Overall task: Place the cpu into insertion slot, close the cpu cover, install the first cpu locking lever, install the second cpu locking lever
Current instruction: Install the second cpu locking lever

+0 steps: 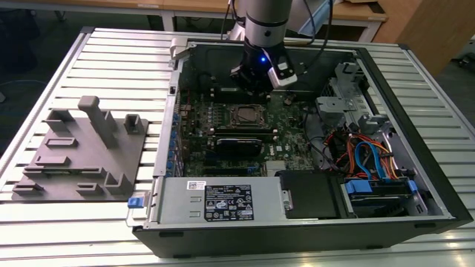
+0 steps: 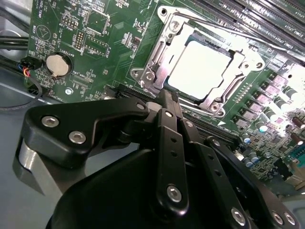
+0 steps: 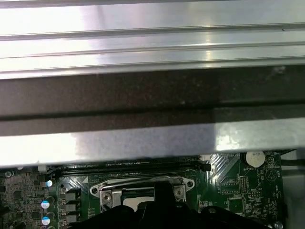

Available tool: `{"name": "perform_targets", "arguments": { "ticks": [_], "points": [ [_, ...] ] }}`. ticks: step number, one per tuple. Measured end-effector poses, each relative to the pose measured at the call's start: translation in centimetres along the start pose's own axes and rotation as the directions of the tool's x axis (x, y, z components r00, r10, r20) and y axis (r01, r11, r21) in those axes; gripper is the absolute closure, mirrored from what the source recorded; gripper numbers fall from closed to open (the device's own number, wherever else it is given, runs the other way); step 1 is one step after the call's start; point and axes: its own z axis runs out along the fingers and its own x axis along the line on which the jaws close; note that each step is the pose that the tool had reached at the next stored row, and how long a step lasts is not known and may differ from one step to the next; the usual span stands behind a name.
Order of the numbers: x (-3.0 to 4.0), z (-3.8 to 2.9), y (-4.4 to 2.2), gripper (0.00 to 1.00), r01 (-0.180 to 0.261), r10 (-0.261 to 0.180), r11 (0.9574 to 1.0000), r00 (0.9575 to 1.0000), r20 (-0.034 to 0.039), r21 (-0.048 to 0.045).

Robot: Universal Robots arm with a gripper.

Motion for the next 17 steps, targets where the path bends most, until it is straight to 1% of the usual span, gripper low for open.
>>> {"name": "perform_targets", "arguments": {
  "ticks": [1, 3, 16, 17],
  "points": [
    [0.0, 0.0, -0.02, 0.9, 0.0, 0.0, 1.0, 1.0, 0.0001, -0.0001],
    [-0.02, -0.01, -0.27, 0.9, 0.0, 0.0, 1.0, 1.0, 0.0, 0.0001],
    [-0.04, -0.41, -0.24, 0.9, 0.0, 0.0, 1.0, 1.0, 0.0002, -0.0002],
    [-0.05, -0.44, -0.37, 0.9, 0.0, 0.0, 1.0, 1.0, 0.0, 0.0]
  ]
}}
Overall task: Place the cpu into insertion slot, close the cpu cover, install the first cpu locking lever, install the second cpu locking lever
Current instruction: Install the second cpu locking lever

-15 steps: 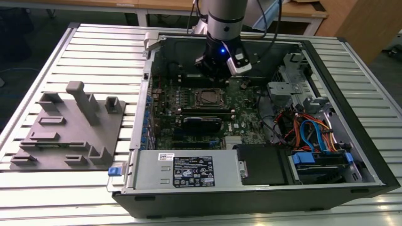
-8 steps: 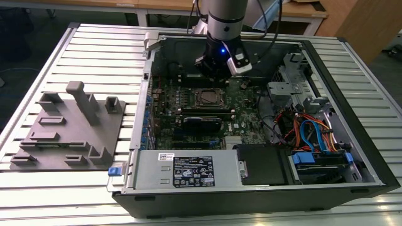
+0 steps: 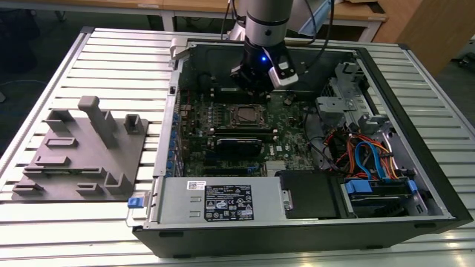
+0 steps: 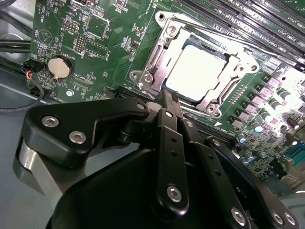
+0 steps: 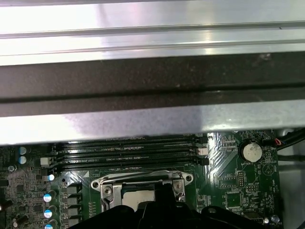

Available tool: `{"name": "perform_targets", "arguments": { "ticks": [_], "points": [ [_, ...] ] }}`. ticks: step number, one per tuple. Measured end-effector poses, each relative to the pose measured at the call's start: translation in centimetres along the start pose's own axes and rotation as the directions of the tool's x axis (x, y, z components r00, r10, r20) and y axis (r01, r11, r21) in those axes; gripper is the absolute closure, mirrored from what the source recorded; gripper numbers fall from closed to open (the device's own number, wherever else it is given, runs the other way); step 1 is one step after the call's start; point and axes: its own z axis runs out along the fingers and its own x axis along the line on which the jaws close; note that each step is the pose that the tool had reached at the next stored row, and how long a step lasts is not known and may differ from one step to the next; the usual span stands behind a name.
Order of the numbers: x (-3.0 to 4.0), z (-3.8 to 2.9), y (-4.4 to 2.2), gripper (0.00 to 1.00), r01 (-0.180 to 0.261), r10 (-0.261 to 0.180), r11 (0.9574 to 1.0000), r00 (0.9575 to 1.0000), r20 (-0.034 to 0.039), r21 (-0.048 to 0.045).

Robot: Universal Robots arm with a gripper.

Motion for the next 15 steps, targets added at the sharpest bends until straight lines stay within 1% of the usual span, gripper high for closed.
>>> {"name": "perform_targets", "arguments": {
  "ticks": [6, 8, 15],
  "points": [
    [-0.01, 0.0, -0.11, 0.9, 0.0, 0.0, 1.0, 1.0, 0.0, 0.0],
    [-0.03, -0.02, -0.36, 0.9, 0.0, 0.0, 1.0, 1.0, 0.0, 0.0],
    [-0.03, -0.02, -0.37, 0.9, 0.0, 0.0, 1.0, 1.0, 0.0, 0.0]
  ]
}}
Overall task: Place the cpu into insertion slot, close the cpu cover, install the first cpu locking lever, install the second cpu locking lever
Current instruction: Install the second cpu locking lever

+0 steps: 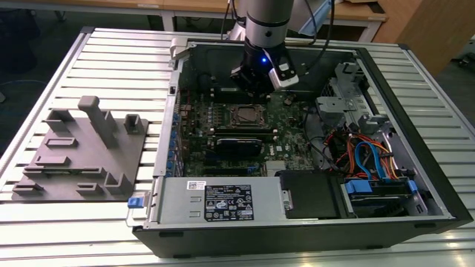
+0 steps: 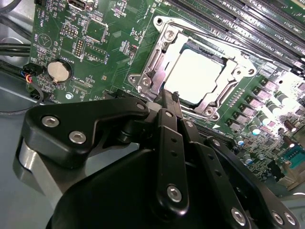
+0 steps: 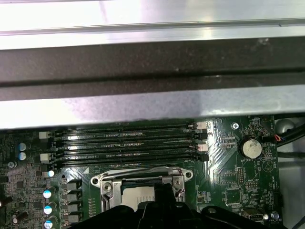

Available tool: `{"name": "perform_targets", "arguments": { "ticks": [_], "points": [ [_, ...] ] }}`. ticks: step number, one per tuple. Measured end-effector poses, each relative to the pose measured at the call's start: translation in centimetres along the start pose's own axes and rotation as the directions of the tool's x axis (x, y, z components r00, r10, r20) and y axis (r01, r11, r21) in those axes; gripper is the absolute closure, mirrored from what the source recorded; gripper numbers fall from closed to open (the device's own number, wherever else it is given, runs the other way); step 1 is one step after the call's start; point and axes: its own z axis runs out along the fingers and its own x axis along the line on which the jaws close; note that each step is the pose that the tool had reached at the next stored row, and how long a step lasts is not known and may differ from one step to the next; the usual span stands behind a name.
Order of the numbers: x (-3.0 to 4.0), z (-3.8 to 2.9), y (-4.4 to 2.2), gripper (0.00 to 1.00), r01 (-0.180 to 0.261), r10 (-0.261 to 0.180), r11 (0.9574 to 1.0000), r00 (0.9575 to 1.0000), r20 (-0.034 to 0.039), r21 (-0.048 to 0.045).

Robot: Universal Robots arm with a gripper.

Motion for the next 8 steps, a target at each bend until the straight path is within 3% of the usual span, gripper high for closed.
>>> {"name": "perform_targets", "arguments": {
  "ticks": [4, 8],
  "points": [
    [0.0, -0.09, -0.01, 0.9, 0.0, 0.0, 1.0, 1.0, -0.0001, 0.0003],
    [-0.01, -0.65, 0.03, 0.9, 0.0, 0.0, 1.0, 1.0, 0.0001, 0.0009]
  ]
}}
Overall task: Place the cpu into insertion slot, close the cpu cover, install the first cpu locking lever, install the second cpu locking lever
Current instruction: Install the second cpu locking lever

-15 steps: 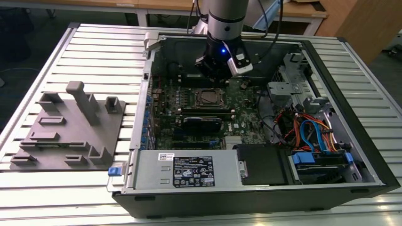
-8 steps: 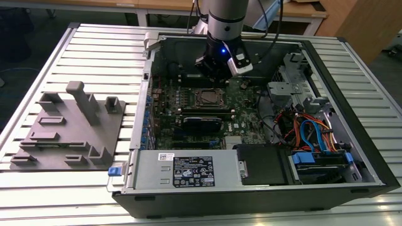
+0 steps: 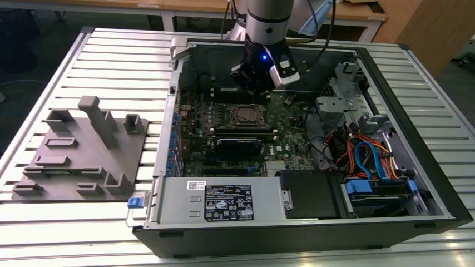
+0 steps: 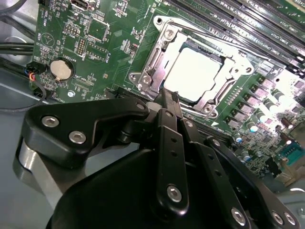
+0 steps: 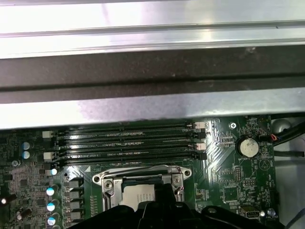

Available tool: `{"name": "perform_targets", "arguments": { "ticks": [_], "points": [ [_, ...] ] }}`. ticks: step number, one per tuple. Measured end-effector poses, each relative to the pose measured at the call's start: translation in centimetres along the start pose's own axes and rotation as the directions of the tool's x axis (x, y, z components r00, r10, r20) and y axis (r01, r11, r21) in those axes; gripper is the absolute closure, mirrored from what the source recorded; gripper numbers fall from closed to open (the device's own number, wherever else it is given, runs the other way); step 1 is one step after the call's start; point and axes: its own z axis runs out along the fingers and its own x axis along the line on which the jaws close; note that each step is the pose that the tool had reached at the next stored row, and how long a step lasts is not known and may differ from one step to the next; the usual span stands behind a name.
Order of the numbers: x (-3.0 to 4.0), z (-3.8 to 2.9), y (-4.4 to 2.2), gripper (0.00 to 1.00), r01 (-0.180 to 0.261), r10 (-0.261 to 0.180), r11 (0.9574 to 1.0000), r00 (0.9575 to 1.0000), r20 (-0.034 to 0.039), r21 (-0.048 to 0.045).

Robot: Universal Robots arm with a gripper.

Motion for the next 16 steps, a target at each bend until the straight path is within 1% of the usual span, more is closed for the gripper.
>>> {"name": "perform_targets", "arguments": {
  "ticks": [3, 12, 16],
  "points": [
    [0.0, -0.01, -0.02, 0.9, 0.0, 0.0, 1.0, 1.0, 0.0001, -0.0001],
    [-0.06, -0.04, -0.72, 0.9, 0.0, 0.0, 1.0, 1.0, 0.0001, 0.0007],
    [-0.07, -0.04, -0.86, 0.9, 0.0, 0.0, 1.0, 1.0, 0.0004, 0.0037]
  ]
}}
